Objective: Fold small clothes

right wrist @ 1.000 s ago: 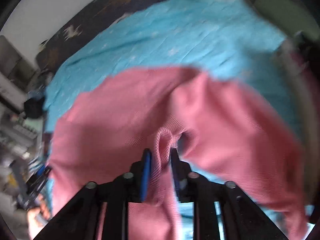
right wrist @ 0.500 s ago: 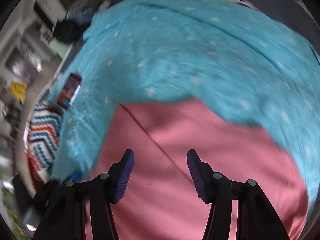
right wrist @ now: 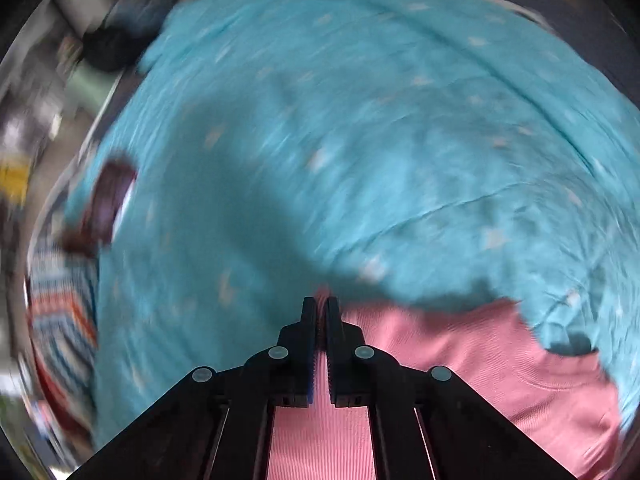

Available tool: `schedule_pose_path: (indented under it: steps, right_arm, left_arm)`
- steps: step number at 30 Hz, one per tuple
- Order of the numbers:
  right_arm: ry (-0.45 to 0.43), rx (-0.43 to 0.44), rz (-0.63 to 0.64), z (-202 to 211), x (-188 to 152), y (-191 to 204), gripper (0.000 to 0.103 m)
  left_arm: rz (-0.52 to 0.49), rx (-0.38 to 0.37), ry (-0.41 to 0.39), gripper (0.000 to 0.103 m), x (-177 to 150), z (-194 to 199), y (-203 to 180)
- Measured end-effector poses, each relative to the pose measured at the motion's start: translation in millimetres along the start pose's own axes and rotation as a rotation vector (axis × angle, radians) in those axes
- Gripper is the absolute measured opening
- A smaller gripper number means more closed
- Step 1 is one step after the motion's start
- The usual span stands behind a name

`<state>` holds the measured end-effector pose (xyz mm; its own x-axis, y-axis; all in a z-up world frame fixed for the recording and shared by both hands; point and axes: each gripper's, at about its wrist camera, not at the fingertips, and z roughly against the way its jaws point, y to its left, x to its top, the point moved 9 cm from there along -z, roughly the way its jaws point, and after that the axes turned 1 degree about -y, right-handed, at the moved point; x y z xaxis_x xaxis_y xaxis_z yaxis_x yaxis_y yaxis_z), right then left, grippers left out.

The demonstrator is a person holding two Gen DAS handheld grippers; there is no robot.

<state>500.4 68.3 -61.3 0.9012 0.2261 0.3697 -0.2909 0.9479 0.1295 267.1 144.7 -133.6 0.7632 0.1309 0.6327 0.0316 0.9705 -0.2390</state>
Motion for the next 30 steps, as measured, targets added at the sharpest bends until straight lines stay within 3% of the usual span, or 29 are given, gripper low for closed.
schedule_pose_path:
  steps: [1, 3, 6, 9, 10, 11, 12, 13, 15, 16, 17, 18, 20, 22, 25, 27, 28, 30]
  right_arm:
    - [-0.049, 0.019, 0.010, 5.9, 10.3, -1.9, 0.003]
    - [-0.002, 0.100, 0.009, 6.6, 11.3, -1.3, 0.003]
    - [0.016, 0.122, 0.035, 17.6, 0.2, 0.8, 0.005]
    - [0.106, 0.179, 0.118, 20.3, -24.4, 15.1, 0.032]
    - [0.114, 0.163, 0.137, 18.8, -27.9, 15.5, 0.048]
    - [0.118, 0.143, 0.153, 16.2, -30.1, 15.4, 0.058]
    - [0.122, 0.138, 0.157, 12.6, -30.9, 15.9, 0.059]
    - [0.137, 0.151, 0.147, 7.6, -31.4, 19.0, 0.059]
    - [0.182, 0.207, 0.114, -2.4, -36.2, 25.3, 0.059]
    - [0.210, 0.206, 0.116, -8.7, -39.0, 28.8, 0.055]
    - [0.232, 0.165, 0.130, -15.5, -41.9, 30.2, 0.021]
    - [0.251, 0.123, 0.145, -21.7, -45.7, 30.1, 0.002]
    - [0.216, 0.079, 0.115, -23.2, -43.2, 28.3, 0.003]
    - [0.119, 0.060, 0.037, -17.9, -24.2, 18.6, 0.002]
    - [-0.010, 0.060, -0.162, -12.2, 9.5, -19.3, 0.000]
    - [0.031, 0.178, -0.159, -14.6, 10.7, -16.6, 0.000]
    - [0.034, 0.196, -0.140, -9.5, 7.5, -14.8, 0.001]
    - [0.006, 0.145, -0.068, 7.8, 0.3, -16.4, 0.003]
  left_arm:
    - [0.006, -0.007, 0.000, 0.008, -0.5, 0.5, 1.2]
    - [0.019, -0.021, 0.003, 0.011, -2.1, 2.5, 3.8]
    - [0.019, -0.027, 0.004, 0.012, -3.1, 5.7, 3.9]
    - [0.013, -0.018, -0.001, 0.015, -2.9, 6.8, 1.9]
    - [0.017, -0.019, -0.003, 0.026, -2.5, 7.9, 0.7]
    - [0.024, -0.031, -0.006, 0.043, -1.4, 8.6, -0.5]
    - [0.028, -0.048, -0.013, 0.051, 0.2, 10.1, -3.9]
    - [0.023, -0.067, -0.028, 0.059, 3.9, 10.9, -7.9]
    - [-0.015, -0.045, -0.049, 0.059, 11.5, 8.2, -12.5]
    - [-0.041, -0.017, -0.044, 0.047, 14.8, 3.4, -13.1]
    - [-0.060, -0.012, -0.038, 0.012, 17.6, -1.0, -14.4]
    - [-0.072, -0.041, -0.019, 0.010, 19.8, -6.1, -17.6]
    - [-0.054, -0.027, -0.061, 0.009, 27.0, -2.0, -12.0]
    - [-0.018, -0.007, -0.085, 0.009, 31.2, 2.6, 1.6]
    - [0.072, -0.080, -0.020, 0.009, 20.5, -8.0, 20.0]
    - [0.083, -0.114, -0.012, 0.009, 17.1, -6.4, 19.8]
    - [0.071, -0.103, -0.015, 0.011, 17.8, -3.1, 18.3]
    - [0.060, -0.063, -0.013, 0.019, 16.5, 2.5, 17.4]
